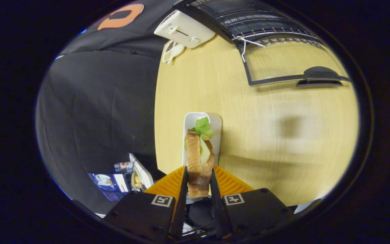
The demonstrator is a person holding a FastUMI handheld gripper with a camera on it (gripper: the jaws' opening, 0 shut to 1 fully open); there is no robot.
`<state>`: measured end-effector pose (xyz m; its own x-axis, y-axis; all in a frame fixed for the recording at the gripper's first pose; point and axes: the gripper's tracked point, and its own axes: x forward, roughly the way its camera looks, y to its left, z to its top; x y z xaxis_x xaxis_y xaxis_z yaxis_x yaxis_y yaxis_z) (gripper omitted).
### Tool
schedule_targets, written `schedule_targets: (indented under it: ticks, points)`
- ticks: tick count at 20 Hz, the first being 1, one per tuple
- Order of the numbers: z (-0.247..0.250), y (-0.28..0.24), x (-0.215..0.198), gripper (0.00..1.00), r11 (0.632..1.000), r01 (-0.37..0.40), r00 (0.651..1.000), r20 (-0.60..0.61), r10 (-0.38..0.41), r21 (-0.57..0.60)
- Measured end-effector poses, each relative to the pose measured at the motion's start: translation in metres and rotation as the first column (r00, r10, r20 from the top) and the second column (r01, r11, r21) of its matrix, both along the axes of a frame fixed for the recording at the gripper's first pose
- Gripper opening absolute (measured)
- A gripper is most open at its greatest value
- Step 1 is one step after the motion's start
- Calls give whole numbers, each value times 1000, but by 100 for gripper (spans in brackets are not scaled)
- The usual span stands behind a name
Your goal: Open the toaster oven, put the food inside, and close the toaster oven door.
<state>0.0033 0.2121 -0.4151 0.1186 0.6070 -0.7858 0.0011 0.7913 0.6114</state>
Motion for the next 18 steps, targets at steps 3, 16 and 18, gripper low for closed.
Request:
schedule_targets:
  ticks: [3, 16, 18]
  points:
    - [7, -3, 1, 35, 1000, -15, 1000, 17, 15, 7]
    - [154, -76, 24, 28, 935, 199, 959, 139, -248, 294]
    - [176, -106, 35, 28, 910, 260, 927, 181, -329, 322]
